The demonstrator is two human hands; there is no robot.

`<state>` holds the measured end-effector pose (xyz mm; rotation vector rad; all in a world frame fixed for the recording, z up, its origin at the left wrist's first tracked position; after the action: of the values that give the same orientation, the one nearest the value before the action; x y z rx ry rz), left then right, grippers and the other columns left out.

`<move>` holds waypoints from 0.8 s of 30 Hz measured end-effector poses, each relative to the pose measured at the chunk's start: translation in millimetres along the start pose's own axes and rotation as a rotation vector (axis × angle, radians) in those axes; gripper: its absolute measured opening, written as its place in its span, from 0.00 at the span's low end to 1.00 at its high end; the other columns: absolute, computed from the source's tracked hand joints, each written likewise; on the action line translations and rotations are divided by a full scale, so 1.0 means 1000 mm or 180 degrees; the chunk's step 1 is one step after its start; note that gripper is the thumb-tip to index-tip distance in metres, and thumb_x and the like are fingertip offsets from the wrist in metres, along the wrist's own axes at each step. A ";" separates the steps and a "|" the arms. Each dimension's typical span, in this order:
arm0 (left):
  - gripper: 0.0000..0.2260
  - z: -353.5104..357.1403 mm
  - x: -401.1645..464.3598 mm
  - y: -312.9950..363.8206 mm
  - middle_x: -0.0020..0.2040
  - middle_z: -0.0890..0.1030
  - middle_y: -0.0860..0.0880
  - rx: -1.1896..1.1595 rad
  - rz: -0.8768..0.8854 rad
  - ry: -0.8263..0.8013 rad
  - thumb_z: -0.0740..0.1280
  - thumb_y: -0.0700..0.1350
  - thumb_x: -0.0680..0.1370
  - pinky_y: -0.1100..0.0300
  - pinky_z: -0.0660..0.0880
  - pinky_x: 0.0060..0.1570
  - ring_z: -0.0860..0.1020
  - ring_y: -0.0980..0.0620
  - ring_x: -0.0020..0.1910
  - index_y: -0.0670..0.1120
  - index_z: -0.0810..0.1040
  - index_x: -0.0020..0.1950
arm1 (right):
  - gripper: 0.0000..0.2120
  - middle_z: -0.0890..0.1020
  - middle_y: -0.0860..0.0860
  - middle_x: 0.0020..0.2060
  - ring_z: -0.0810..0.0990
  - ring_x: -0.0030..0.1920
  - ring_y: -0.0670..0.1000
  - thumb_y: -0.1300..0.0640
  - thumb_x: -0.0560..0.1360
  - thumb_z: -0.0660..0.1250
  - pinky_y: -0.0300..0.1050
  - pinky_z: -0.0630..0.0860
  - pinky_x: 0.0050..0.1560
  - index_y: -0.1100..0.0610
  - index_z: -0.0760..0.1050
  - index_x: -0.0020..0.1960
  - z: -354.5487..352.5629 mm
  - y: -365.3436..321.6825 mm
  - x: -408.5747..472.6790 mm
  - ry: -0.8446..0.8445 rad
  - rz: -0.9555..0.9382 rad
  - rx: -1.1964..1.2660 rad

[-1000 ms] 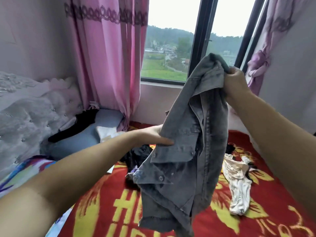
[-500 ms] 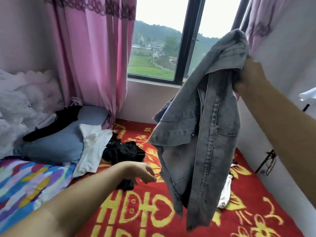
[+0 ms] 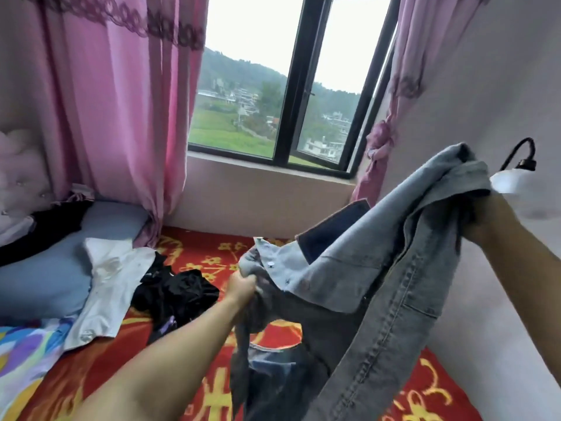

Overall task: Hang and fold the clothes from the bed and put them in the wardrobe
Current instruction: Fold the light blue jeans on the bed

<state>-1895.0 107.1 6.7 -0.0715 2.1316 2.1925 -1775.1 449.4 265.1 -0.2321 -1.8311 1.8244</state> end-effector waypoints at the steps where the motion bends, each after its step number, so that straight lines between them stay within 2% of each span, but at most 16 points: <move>1: 0.19 -0.005 0.011 0.020 0.48 0.79 0.40 0.0183 0.0287 0.0140 0.62 0.39 0.68 0.54 0.75 0.51 0.76 0.47 0.48 0.32 0.78 0.54 | 0.14 0.82 0.45 0.29 0.80 0.31 0.42 0.67 0.82 0.51 0.35 0.78 0.36 0.56 0.72 0.46 0.002 0.015 -0.009 -0.0214 0.0138 -0.0481; 2: 0.14 -0.009 0.014 0.044 0.47 0.79 0.41 0.0337 0.0562 0.0129 0.62 0.35 0.71 0.59 0.75 0.47 0.76 0.48 0.47 0.31 0.78 0.54 | 0.14 0.82 0.48 0.32 0.79 0.32 0.45 0.69 0.81 0.53 0.37 0.76 0.35 0.57 0.74 0.46 0.011 0.033 -0.017 -0.0617 0.0319 -0.1020; 4: 0.11 0.003 0.010 0.095 0.41 0.79 0.44 0.0320 0.0972 -0.0277 0.59 0.27 0.73 0.66 0.74 0.40 0.77 0.50 0.41 0.32 0.78 0.51 | 0.14 0.80 0.55 0.42 0.76 0.40 0.50 0.71 0.77 0.57 0.43 0.72 0.40 0.58 0.77 0.54 0.029 0.084 -0.040 -0.1580 0.0936 -0.2260; 6: 0.12 0.029 -0.014 0.129 0.34 0.80 0.53 0.0738 0.1415 -0.0943 0.57 0.25 0.72 0.69 0.74 0.37 0.77 0.58 0.34 0.35 0.78 0.47 | 0.21 0.78 0.56 0.57 0.75 0.53 0.52 0.70 0.77 0.59 0.47 0.72 0.51 0.56 0.70 0.67 0.056 0.112 -0.059 -0.2193 0.1285 -0.2797; 7: 0.14 0.040 -0.027 0.144 0.33 0.80 0.54 0.0879 0.1583 -0.1171 0.57 0.24 0.72 0.68 0.74 0.38 0.76 0.60 0.34 0.36 0.78 0.47 | 0.27 0.73 0.54 0.65 0.73 0.62 0.52 0.67 0.77 0.62 0.46 0.70 0.58 0.53 0.62 0.74 0.075 0.111 -0.058 -0.2194 0.1046 -0.2833; 9: 0.14 0.054 -0.041 0.172 0.38 0.79 0.50 0.1196 0.1837 -0.1443 0.59 0.26 0.72 0.65 0.73 0.41 0.75 0.58 0.37 0.39 0.80 0.48 | 0.40 0.62 0.48 0.72 0.61 0.72 0.46 0.59 0.75 0.69 0.36 0.59 0.67 0.49 0.49 0.78 0.124 0.093 -0.058 -0.2242 -0.0010 -0.2911; 10: 0.13 0.057 -0.049 0.185 0.40 0.79 0.49 0.1322 0.1963 -0.1527 0.61 0.27 0.72 0.63 0.73 0.43 0.74 0.57 0.39 0.40 0.80 0.48 | 0.43 0.60 0.47 0.73 0.57 0.73 0.45 0.57 0.74 0.71 0.35 0.54 0.69 0.49 0.47 0.79 0.144 0.083 -0.059 -0.2273 -0.0446 -0.2939; 11: 0.12 0.058 -0.056 0.195 0.42 0.81 0.48 0.1473 0.2086 -0.1613 0.62 0.29 0.72 0.62 0.73 0.45 0.75 0.57 0.41 0.41 0.81 0.47 | 0.43 0.60 0.48 0.74 0.57 0.74 0.47 0.56 0.73 0.71 0.39 0.53 0.72 0.49 0.48 0.78 0.158 0.073 -0.060 -0.2224 -0.0730 -0.2889; 13: 0.12 0.055 -0.066 0.209 0.44 0.83 0.48 0.1821 0.2265 -0.1745 0.65 0.31 0.71 0.63 0.74 0.49 0.77 0.59 0.43 0.45 0.82 0.47 | 0.39 0.67 0.54 0.71 0.64 0.72 0.54 0.58 0.72 0.71 0.50 0.59 0.73 0.50 0.55 0.77 0.169 0.056 -0.055 -0.1922 -0.1079 -0.2722; 15: 0.10 0.049 -0.071 0.218 0.40 0.82 0.52 0.2305 0.2321 -0.1828 0.67 0.33 0.71 0.65 0.73 0.45 0.77 0.60 0.39 0.47 0.82 0.44 | 0.32 0.71 0.56 0.66 0.67 0.68 0.55 0.55 0.70 0.73 0.49 0.63 0.69 0.50 0.65 0.72 0.177 0.043 -0.059 -0.1711 -0.1567 -0.3160; 17: 0.05 0.041 -0.071 0.226 0.37 0.80 0.53 0.2690 0.2437 -0.1696 0.69 0.36 0.70 0.63 0.71 0.41 0.76 0.57 0.37 0.45 0.81 0.43 | 0.22 0.77 0.54 0.55 0.74 0.59 0.54 0.55 0.70 0.73 0.45 0.69 0.59 0.54 0.75 0.62 0.189 0.039 -0.062 -0.1815 -0.1705 -0.3154; 20: 0.05 0.020 -0.065 0.231 0.40 0.80 0.52 0.2936 0.2774 -0.1056 0.68 0.44 0.71 0.58 0.71 0.42 0.76 0.52 0.41 0.47 0.78 0.46 | 0.08 0.80 0.52 0.40 0.77 0.45 0.53 0.57 0.71 0.72 0.46 0.71 0.46 0.59 0.77 0.47 0.203 0.034 -0.063 -0.1752 -0.1509 -0.2636; 22: 0.13 -0.003 -0.054 0.219 0.47 0.82 0.49 0.3058 0.2713 -0.0430 0.64 0.51 0.70 0.57 0.72 0.44 0.78 0.48 0.46 0.51 0.77 0.53 | 0.07 0.76 0.49 0.34 0.74 0.40 0.52 0.56 0.70 0.71 0.39 0.68 0.37 0.58 0.75 0.41 0.207 0.026 -0.060 -0.1424 -0.1666 -0.2621; 24: 0.14 -0.025 -0.042 0.191 0.51 0.80 0.48 0.2981 0.2455 0.0013 0.65 0.52 0.71 0.57 0.71 0.44 0.78 0.45 0.48 0.53 0.75 0.56 | 0.07 0.76 0.47 0.33 0.74 0.39 0.52 0.54 0.70 0.71 0.39 0.66 0.34 0.55 0.75 0.40 0.213 0.021 -0.061 -0.1244 -0.1794 -0.2832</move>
<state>-1871.0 75.6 200.3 0.9167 3.2831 1.0885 -1832.1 235.0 243.1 0.3278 -2.5457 0.6278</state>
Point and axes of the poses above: each hand's wrist, its own x-axis towards the middle knuckle, its own z-axis out of the palm, y = z × x, the point moved 6 cm from there along x, towards the middle knuckle
